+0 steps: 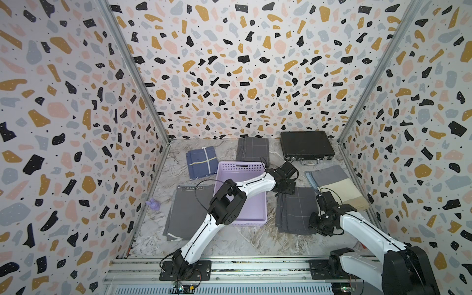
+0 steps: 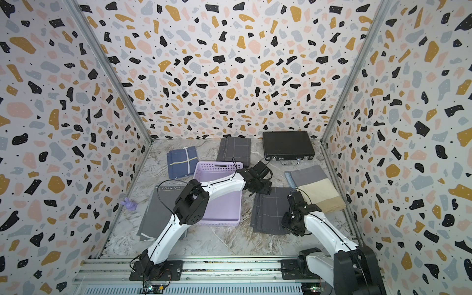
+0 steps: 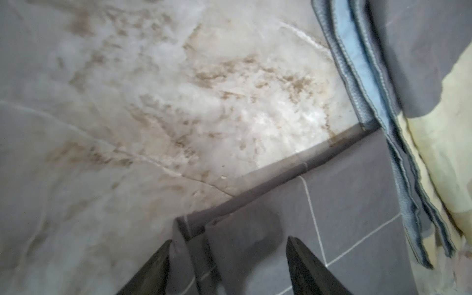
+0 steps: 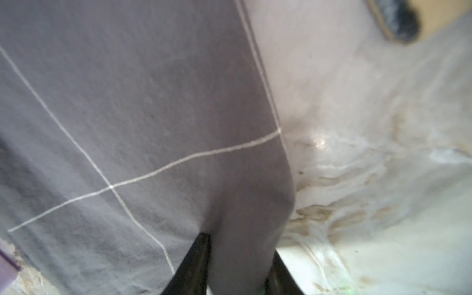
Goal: Put the folded pillowcase in the basket
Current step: Pick up the pillowcase from the center of the board.
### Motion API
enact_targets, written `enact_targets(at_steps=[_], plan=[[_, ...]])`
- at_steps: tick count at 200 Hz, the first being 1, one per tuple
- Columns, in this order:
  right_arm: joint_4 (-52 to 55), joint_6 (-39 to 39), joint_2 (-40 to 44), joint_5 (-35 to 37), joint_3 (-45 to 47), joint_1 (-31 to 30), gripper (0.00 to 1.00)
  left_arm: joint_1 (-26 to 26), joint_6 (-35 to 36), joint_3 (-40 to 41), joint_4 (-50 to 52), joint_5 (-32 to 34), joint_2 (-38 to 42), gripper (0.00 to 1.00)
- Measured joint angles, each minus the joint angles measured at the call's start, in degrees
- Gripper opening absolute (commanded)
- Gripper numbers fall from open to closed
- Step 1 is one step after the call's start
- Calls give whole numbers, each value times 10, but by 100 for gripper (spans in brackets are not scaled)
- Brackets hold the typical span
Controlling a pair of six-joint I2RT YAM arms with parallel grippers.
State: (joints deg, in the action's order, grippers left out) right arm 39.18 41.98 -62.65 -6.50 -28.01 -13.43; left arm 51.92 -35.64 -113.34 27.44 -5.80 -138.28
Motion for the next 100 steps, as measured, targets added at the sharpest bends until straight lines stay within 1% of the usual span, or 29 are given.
enact_targets(at_steps=[10, 15, 21, 32, 37, 53, 61, 67, 73, 100], plan=[[0, 0, 1, 0, 0, 0, 34, 0, -1, 14, -10, -5, 7, 66], [0, 0, 1, -1, 0, 0, 33, 0, -1, 19, -13, -6, 9, 62], [0, 0, 1, -2, 0, 0, 33, 0, 0, 26, -17, -7, 12, 55], [0, 0, 2, -2, 0, 0, 32, 0, -4, 37, -23, -8, 16, 36], [0, 0, 2, -3, 0, 0, 30, 0, -5, 41, -24, -7, 17, 29], [-3, 0, 2, -7, 0, 0, 21, 0, -5, 47, -23, -3, 17, 16], [-4, 0, 2, -9, 0, 0, 14, 0, -6, 48, -23, -3, 17, 7], [-5, 0, 3, -12, 0, 0, 6, 0, -6, 48, -22, -3, 17, 0], [-6, 0, 4, -14, 0, 0, 0, 0, -7, 48, -21, -3, 17, 0], [-3, -4, 11, -20, 0, 1, 0, 0, -10, 47, -20, -4, 17, 0]])
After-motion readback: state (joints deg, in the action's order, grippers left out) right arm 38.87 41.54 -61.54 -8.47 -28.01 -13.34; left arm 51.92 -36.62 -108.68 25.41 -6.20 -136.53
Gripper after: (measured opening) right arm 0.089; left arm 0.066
